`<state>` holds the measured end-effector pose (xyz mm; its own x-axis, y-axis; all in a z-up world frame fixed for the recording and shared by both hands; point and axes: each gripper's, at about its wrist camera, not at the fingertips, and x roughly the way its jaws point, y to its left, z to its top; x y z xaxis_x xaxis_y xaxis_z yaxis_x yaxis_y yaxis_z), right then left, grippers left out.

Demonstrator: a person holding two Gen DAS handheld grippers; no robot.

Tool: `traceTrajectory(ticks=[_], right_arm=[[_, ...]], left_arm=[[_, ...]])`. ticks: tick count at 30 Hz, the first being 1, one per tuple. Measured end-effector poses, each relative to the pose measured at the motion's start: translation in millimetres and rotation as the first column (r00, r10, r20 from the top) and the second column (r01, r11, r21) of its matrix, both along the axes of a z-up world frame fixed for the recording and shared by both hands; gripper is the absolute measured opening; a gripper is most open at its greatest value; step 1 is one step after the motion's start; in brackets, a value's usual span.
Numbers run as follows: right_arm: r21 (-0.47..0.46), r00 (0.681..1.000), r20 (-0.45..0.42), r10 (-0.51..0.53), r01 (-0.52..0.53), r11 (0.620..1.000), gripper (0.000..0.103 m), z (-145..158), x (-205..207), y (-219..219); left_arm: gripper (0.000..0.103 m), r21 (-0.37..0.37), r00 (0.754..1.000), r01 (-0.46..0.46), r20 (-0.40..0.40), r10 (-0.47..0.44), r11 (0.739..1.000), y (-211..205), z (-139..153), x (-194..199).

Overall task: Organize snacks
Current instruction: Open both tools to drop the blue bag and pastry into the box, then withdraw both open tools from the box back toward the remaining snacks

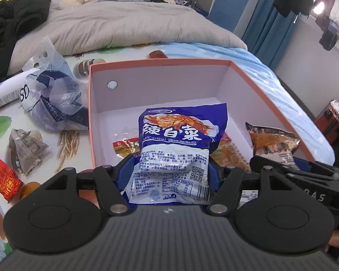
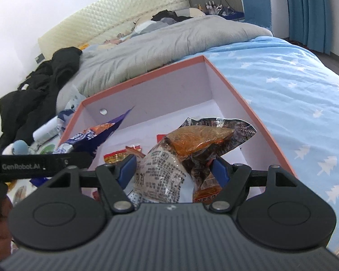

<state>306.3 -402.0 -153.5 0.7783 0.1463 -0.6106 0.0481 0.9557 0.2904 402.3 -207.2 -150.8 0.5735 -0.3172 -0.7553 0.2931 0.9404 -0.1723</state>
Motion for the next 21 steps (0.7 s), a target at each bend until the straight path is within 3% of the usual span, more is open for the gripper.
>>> traceTrajectory(ticks=[4, 7, 10, 21], right_arm=[[0.0, 1.0, -0.017, 0.001, -0.001, 1.0, 0.076, -1.1, 1.5, -0.2], [-0.019, 1.0, -0.019, -0.007, 0.007, 1.0, 0.085, 3.3, -2.4, 3.0], [-0.01, 1.0, -0.016, -0.023, 0.023, 1.0, 0.085, 9.9, -12.5, 4.5], [-0.01, 0.998, 0.068, 0.004, -0.004, 1.0, 0.085, 55.1, -87.0, 29.8]], left_arm=[[0.073, 0.0, 1.0, 0.011, 0.002, -0.011, 1.0, 3.3, 4.8, -4.7], [0.076, 0.002, 1.0, 0.002, 0.029, -0.002, 1.0, 8.1, 16.1, -16.1], [0.076, -0.02, 0.998, -0.002, 0.059, 0.004, 1.0, 16.1, 33.2, -33.1], [0.076, -0.04, 0.986, -0.026, 0.163, 0.032, 0.999, 47.6, 91.9, -128.6]])
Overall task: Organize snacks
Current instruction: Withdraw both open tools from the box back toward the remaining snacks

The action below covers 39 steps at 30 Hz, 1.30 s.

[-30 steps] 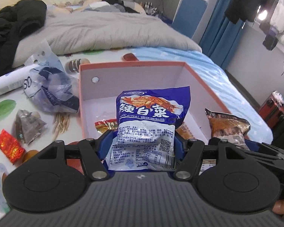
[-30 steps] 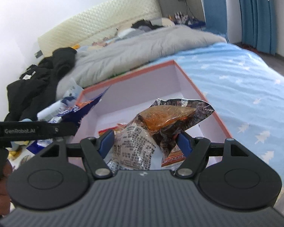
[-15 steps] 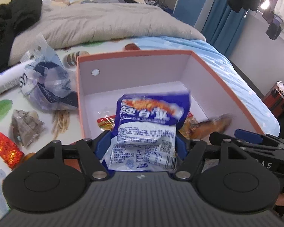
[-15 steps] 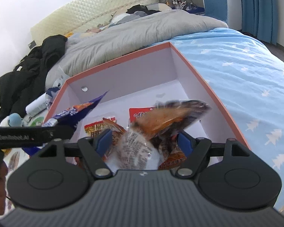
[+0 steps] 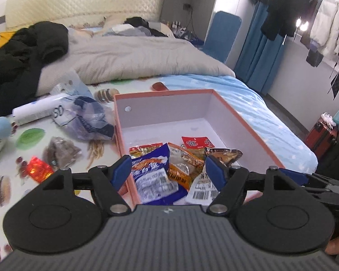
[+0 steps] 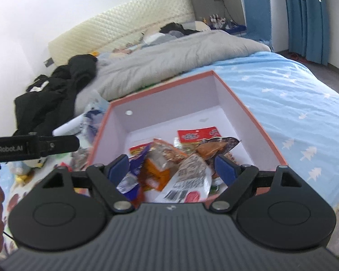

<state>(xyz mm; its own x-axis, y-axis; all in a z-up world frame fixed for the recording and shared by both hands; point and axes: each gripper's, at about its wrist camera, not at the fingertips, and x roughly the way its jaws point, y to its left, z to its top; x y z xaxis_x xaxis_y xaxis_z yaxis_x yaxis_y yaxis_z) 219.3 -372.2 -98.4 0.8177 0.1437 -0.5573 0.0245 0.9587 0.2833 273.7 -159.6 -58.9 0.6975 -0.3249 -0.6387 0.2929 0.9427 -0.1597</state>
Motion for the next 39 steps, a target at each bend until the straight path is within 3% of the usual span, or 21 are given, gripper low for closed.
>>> traceTrajectory(ticks=[10, 22, 30, 39], right_arm=[[0.02, 0.997, 0.039, 0.065, -0.066, 0.998, 0.085, 18.6, -58.7, 33.3], [-0.022, 0.984, 0.085, 0.157, -0.155, 0.988, 0.085, 30.2, -103.0, 69.5], [-0.029, 0.966, 0.119, 0.228, -0.226, 0.974, 0.085, 37.8, -128.2, 95.0], [-0.045, 0.941, 0.11, 0.319, -0.316, 0.948, 0.085, 29.4, -147.0, 126.9]], left_arm=[[0.076, -0.002, 0.998, -0.066, 0.017, 0.066, 0.998, 43.5, 12.5, -83.4], [0.076, -0.02, 0.986, -0.161, 0.035, 0.162, 0.987, 87.4, 20.3, -149.0], [0.077, -0.008, 0.976, -0.215, 0.042, 0.215, 0.977, 115.3, 11.6, -188.2], [0.077, -0.007, 0.954, -0.3, -0.007, 0.3, 0.954, 146.7, -8.6, -212.7]])
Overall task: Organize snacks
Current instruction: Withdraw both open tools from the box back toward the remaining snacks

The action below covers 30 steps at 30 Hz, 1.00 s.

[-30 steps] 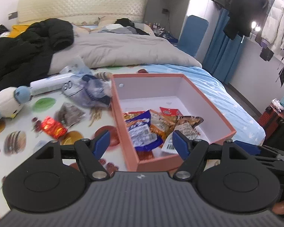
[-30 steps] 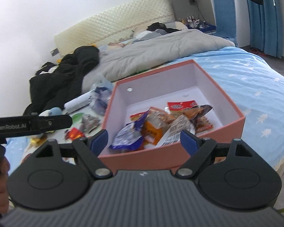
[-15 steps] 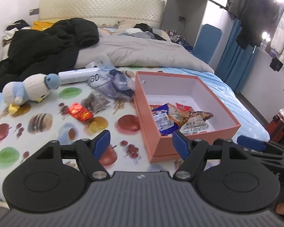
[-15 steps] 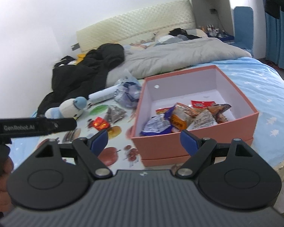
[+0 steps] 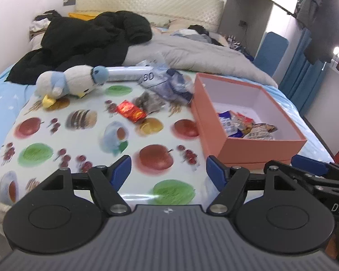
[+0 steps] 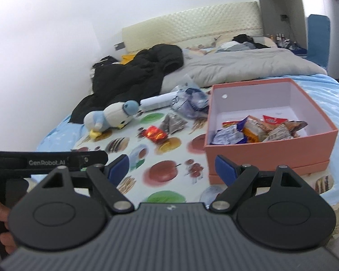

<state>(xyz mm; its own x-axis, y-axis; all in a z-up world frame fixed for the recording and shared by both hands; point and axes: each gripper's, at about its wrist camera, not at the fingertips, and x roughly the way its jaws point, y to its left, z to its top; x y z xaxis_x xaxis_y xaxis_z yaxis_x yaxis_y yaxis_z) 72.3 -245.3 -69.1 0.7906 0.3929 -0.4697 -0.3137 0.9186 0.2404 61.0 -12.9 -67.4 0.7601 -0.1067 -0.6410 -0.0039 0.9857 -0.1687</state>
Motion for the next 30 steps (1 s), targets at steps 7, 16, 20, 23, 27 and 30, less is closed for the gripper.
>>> traceTrajectory(ticks=[7, 16, 20, 23, 27, 30], right_arm=[[-0.005, 0.999, -0.019, 0.029, -0.029, 1.0, 0.084, -10.1, 4.7, 9.9], [-0.027, 0.999, -0.024, 0.046, -0.046, 0.999, 0.083, -21.4, 32.8, 28.9], [-0.027, 0.999, -0.022, 0.046, -0.047, 0.999, 0.08, -27.0, 50.9, 41.8], [-0.032, 0.999, -0.01, 0.052, -0.052, 0.998, 0.078, -33.1, 61.0, 54.4], [-0.043, 0.998, -0.017, 0.059, -0.06, 0.997, 0.073, -41.7, 80.0, 71.2], [-0.048, 0.998, -0.012, 0.056, -0.057, 0.997, 0.071, -46.3, 99.7, 79.7]], left_arm=[[0.077, -0.01, 0.999, -0.038, -0.022, 0.038, 0.999, 15.3, -13.0, 6.9], [0.077, -0.019, 0.998, -0.057, -0.038, 0.056, 0.998, 36.3, -32.2, 42.2], [0.077, -0.012, 0.998, -0.034, -0.045, 0.034, 0.999, 44.6, -49.3, 62.7], [0.077, -0.01, 0.997, -0.031, -0.07, 0.031, 0.999, 52.4, -66.3, 80.3], [0.077, -0.03, 0.995, -0.05, -0.087, 0.048, 0.998, 65.6, -85.2, 103.1], [0.077, -0.06, 0.994, -0.066, -0.094, 0.061, 0.996, 76.6, -97.3, 122.8]])
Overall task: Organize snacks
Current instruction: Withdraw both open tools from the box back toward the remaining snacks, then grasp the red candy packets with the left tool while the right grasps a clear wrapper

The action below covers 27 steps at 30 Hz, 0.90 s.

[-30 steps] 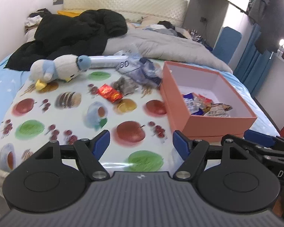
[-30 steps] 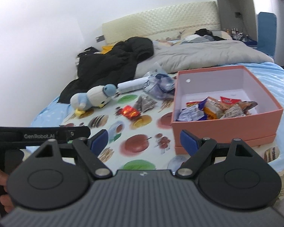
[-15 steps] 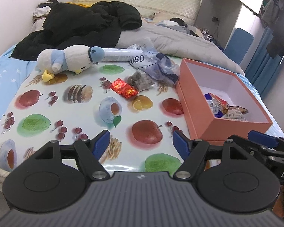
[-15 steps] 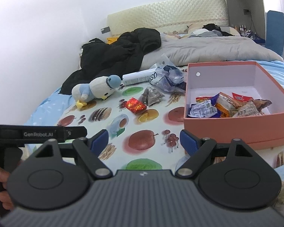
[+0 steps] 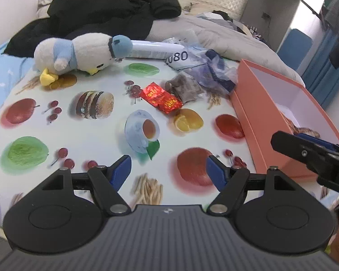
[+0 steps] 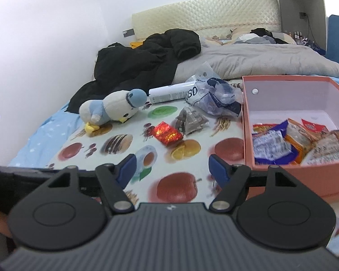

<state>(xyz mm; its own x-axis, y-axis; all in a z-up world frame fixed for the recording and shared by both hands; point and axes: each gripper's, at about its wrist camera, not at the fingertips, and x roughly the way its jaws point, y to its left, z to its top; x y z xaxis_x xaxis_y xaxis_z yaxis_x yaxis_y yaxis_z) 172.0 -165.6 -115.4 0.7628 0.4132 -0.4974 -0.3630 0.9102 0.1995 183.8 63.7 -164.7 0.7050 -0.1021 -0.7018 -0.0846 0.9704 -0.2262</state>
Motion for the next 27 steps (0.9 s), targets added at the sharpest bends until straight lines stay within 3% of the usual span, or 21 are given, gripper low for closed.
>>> traceTrajectory(ticks=[10, 15, 19, 27], right_arm=[[-0.054, 1.0, -0.003, -0.02, 0.02, 0.998, 0.068, -28.1, 81.1, 26.4], [-0.047, 0.999, -0.024, -0.046, 0.045, 0.998, 0.068, -41.0, 124.0, 34.0], [-0.056, 0.997, -0.069, -0.029, 0.025, 0.998, 0.068, -47.2, 166.2, 43.9], [-0.081, 0.983, -0.183, 0.017, -0.032, 0.996, 0.068, -57.7, 231.9, 55.1]], left_arm=[[0.077, -0.136, 0.997, -0.073, -0.019, 0.071, 0.988, 40.4, -37.8, 86.7], [0.077, -0.121, 1.0, -0.019, -0.025, 0.016, 0.992, 43.7, -54.1, 131.6], [0.077, -0.048, 0.997, 0.073, -0.018, -0.074, 0.996, 37.3, -64.9, 158.6], [0.076, 0.044, 0.973, 0.232, 0.008, -0.232, 0.972, 30.5, -76.8, 191.0]])
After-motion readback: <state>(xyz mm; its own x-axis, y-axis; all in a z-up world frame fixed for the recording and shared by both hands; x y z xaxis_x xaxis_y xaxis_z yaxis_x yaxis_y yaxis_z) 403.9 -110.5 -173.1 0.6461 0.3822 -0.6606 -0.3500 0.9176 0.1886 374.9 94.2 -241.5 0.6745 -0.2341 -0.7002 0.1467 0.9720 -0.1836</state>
